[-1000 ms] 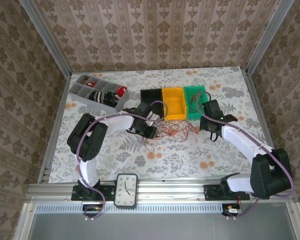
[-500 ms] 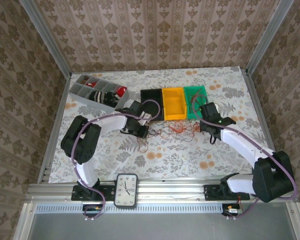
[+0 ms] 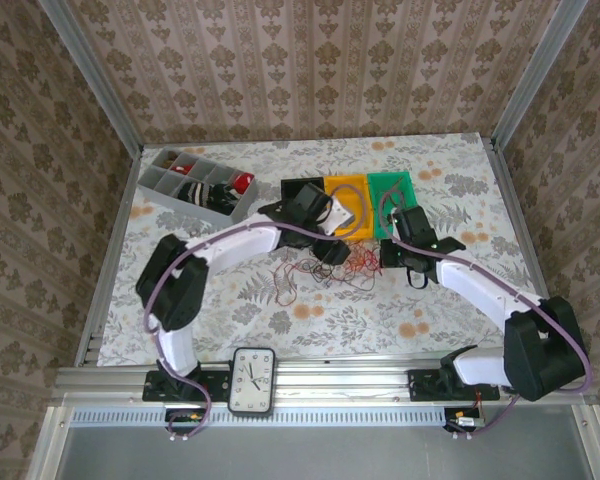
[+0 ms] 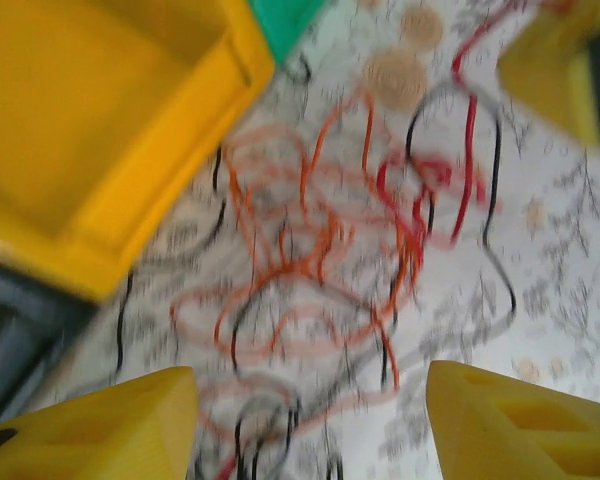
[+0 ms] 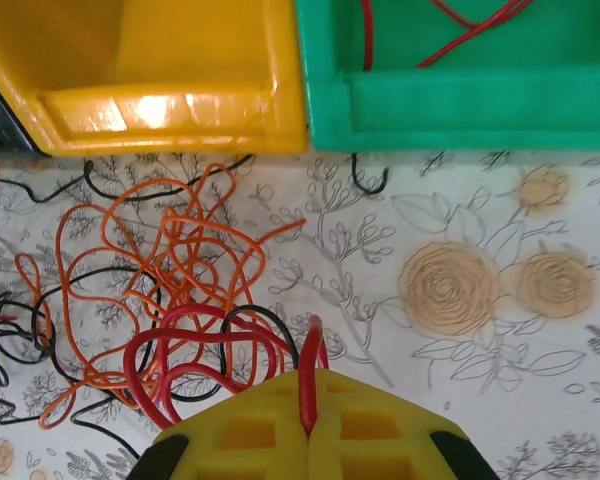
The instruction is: Untangle the cables
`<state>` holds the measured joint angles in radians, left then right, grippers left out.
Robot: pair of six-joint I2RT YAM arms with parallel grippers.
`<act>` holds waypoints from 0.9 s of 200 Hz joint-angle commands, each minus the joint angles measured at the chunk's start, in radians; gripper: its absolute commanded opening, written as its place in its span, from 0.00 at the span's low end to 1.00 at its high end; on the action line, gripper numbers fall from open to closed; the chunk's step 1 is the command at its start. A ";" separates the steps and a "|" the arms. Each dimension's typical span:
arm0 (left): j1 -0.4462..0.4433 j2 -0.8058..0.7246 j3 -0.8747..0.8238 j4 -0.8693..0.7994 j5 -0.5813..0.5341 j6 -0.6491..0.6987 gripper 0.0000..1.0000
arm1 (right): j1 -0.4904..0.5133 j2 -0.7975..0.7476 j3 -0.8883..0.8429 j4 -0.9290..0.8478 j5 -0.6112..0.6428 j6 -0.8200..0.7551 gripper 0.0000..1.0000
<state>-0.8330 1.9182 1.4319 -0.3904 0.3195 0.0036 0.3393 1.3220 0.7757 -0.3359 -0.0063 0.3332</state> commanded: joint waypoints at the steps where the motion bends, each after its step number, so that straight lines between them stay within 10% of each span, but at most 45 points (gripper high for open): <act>1: -0.024 0.098 0.062 -0.037 0.020 0.065 0.61 | 0.001 0.007 0.005 0.011 -0.039 0.037 0.01; 73: -0.064 0.235 0.155 -0.125 -0.002 0.100 0.43 | -0.074 -0.020 -0.004 -0.003 -0.003 0.050 0.01; 114: -0.063 0.273 0.142 -0.106 -0.029 0.088 0.00 | -0.120 -0.048 -0.020 -0.010 0.021 0.078 0.01; 180: 0.076 -0.013 -0.273 0.125 -0.103 -0.122 0.00 | -0.131 -0.044 0.007 -0.145 0.355 0.107 0.00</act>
<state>-0.8486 2.0228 1.3182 -0.3088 0.2790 0.0048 0.2134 1.2892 0.7662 -0.3912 0.1616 0.4168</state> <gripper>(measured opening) 0.044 0.042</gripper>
